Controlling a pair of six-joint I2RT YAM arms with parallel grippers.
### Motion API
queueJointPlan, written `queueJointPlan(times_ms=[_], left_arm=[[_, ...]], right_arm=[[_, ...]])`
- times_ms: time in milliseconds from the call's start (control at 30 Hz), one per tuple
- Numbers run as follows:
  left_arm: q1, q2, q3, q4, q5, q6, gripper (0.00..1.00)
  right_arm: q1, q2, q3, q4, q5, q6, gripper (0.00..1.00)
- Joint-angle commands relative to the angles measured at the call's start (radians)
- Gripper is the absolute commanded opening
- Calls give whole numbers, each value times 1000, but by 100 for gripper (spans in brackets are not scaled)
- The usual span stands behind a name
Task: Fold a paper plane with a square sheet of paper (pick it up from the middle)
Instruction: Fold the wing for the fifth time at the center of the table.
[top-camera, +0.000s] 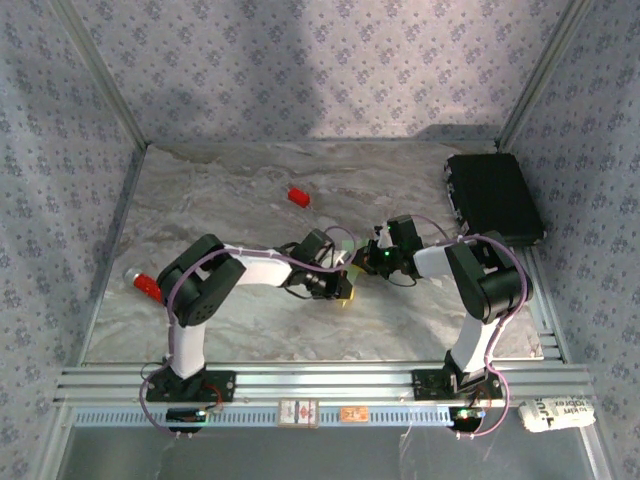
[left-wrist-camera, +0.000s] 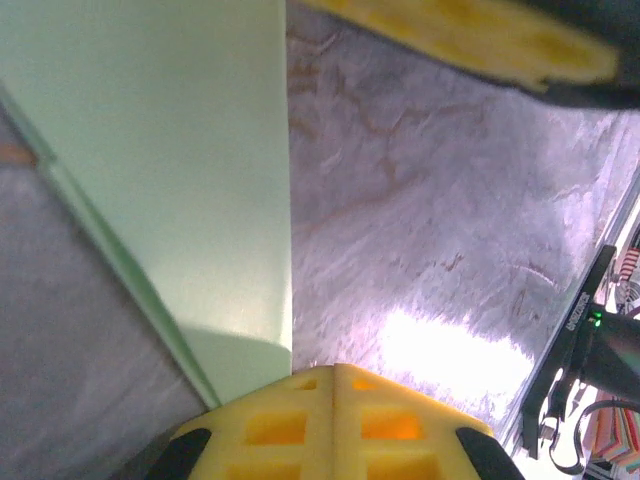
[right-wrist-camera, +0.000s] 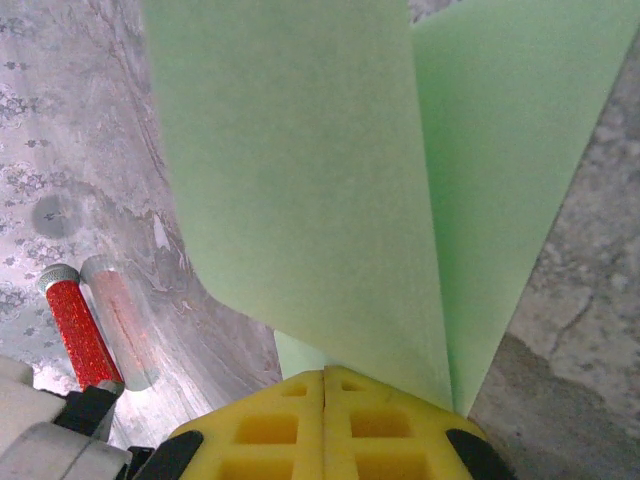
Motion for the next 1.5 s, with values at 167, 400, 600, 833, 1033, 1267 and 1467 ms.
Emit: queueJointPlan(times_ms=[167, 400, 600, 833, 1033, 1267, 1467], left_arm=[[-24, -46, -45, -190, 30, 61, 1], [-32, -86, -75, -243, -4, 91, 0], [-27, -205, -88, -175, 3, 41, 0], [23, -208, -61, 26, 20, -99, 0], [30, -91, 76, 6, -8, -99, 1], [29, 1, 161, -73, -68, -53, 1], [29, 37, 182, -109, -115, -13, 1]], right_arm=[[-8, 34, -33, -135, 129, -31, 6], [-9, 26, -34, -141, 129, -36, 6], [-9, 15, -40, -137, 128, -29, 6], [-9, 6, -39, -138, 129, -27, 6], [-8, 10, -44, -132, 127, -25, 6], [-9, 4, -45, -120, 126, -15, 7], [-9, 2, -49, -120, 124, -14, 7]])
